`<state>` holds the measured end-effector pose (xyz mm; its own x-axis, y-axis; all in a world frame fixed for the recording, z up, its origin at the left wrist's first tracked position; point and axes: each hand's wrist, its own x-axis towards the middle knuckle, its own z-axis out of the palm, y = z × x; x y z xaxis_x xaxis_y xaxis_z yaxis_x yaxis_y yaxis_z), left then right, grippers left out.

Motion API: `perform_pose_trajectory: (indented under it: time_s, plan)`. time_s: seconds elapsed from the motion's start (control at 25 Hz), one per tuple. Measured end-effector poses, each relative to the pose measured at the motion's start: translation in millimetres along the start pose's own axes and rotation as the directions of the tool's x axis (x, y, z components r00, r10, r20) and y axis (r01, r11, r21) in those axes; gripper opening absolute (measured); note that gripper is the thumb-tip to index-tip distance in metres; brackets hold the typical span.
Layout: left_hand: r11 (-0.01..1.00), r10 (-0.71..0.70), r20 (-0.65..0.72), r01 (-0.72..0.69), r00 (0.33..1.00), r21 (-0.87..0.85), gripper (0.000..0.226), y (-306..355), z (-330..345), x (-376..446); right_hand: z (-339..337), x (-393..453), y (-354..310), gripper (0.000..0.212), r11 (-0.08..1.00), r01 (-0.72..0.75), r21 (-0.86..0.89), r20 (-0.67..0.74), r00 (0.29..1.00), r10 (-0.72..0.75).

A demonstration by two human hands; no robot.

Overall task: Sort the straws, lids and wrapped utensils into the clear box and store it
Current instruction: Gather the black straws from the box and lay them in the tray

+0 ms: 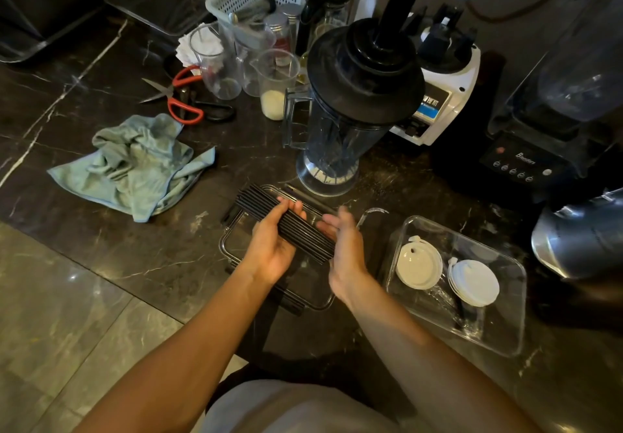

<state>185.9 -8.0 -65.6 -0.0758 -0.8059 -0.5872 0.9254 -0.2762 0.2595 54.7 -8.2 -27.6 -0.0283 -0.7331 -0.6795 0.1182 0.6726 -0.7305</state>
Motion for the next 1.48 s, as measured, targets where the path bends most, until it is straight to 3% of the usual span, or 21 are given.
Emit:
perform_pose_trajectory:
  time_s: [0.08,0.16,0.24,0.4,0.56,0.6,0.68,0.72,0.76,0.8,0.84,0.88,0.92,0.96,1.0,1.08,1.24,1.36,1.48]
  plan:
    - [0.999,0.021,-0.019,-0.020,1.000,0.042,0.007,6.3,-3.1,3.4,-14.3,0.2,-2.1,0.026,0.894,0.158,-0.420,0.222,0.973,-0.067]
    - [0.989,0.052,-0.058,-0.043,0.997,0.139,0.008,8.4,-1.5,4.2,-21.3,6.2,0.2,0.042,0.657,0.280,-0.700,0.369,0.929,-0.003]
    - [0.979,0.052,-0.054,-0.040,0.997,0.198,0.010,5.5,6.5,1.9,-17.4,8.3,-2.6,0.042,0.540,0.309,-0.783,0.361,0.933,-0.010]
    - [0.968,0.040,-0.005,-0.037,0.999,0.249,0.011,2.3,20.3,6.0,-11.8,11.6,-8.4,0.034,0.475,0.331,-0.815,0.313,0.942,-0.118]
    - [0.936,-0.055,0.024,0.043,0.998,0.349,0.012,3.7,17.4,10.2,-17.0,17.1,-4.1,0.029,0.416,0.276,-0.866,0.253,0.961,-0.110]
    - [0.911,-0.093,0.038,0.069,0.995,0.406,0.017,8.1,13.9,9.8,-19.4,19.3,-3.2,0.031,0.372,0.266,-0.889,0.241,0.964,-0.111]
    - [0.844,-0.099,0.021,0.073,0.995,0.531,0.054,22.7,7.8,11.3,-27.0,24.3,-3.8,0.036,0.253,0.240,-0.937,0.213,0.968,-0.131]
    - [0.783,-0.034,-0.012,0.034,0.999,0.621,0.073,33.7,6.4,12.0,-31.7,26.7,-5.0,0.039,0.198,0.222,-0.955,0.196,0.970,-0.144]
    - [0.648,0.079,-0.015,-0.040,0.997,0.760,0.087,46.6,6.7,13.7,-36.4,28.8,-5.7,0.042,0.149,0.202,-0.968,0.178,0.971,-0.160]
    - [0.395,0.202,0.049,-0.128,0.978,0.910,0.095,59.1,6.5,15.6,-40.2,30.9,-6.3,0.044,0.102,0.187,-0.977,0.168,0.971,-0.172]
    - [0.045,0.251,0.203,-0.221,0.947,0.974,0.097,68.3,3.9,18.4,-42.5,32.2,-5.7,0.044,0.062,0.177,-0.982,0.163,0.970,-0.179]
    - [-0.307,0.184,0.398,-0.332,0.898,0.892,0.095,73.5,0.8,22.1,-43.4,33.6,-4.8,0.043,0.034,0.170,-0.985,0.161,0.969,-0.188]
    - [-0.556,0.026,0.542,-0.438,0.840,0.706,0.091,74.3,-0.5,23.6,-43.0,34.9,-3.5,0.041,0.017,0.167,-0.986,0.161,0.968,-0.194]
    - [-0.690,-0.147,0.589,-0.509,0.795,0.514,0.087,72.0,-1.8,26.6,-42.1,36.3,-2.2,0.040,0.009,0.168,-0.986,0.163,0.967,-0.195]
    - [-0.751,-0.280,0.567,-0.545,0.775,0.374,0.084,66.9,-1.5,29.9,-40.9,37.8,-0.9,0.040,0.003,0.169,-0.986,0.165,0.967,-0.196]
    - [-0.810,-0.384,0.481,-0.537,0.788,0.233,0.079,52.4,6.2,36.6,-38.4,41.0,1.6,0.038,-0.004,0.162,-0.987,0.159,0.966,-0.205]
    - [-0.866,-0.390,0.409,-0.479,0.825,0.142,0.064,35.4,19.6,48.1,-37.8,44.1,5.4,0.048,-0.033,0.179,-0.983,0.181,0.955,-0.233]
    - [-0.870,-0.405,0.342,-0.472,0.848,0.141,0.062,34.0,23.3,54.1,-40.7,46.2,4.2,0.061,-0.094,0.229,-0.969,0.246,0.936,-0.252]
    - [-0.861,-0.411,0.329,-0.481,0.850,0.166,0.062,41.1,25.1,55.7,-40.8,48.0,6.7,0.062,-0.093,0.258,-0.962,0.274,0.919,-0.284]
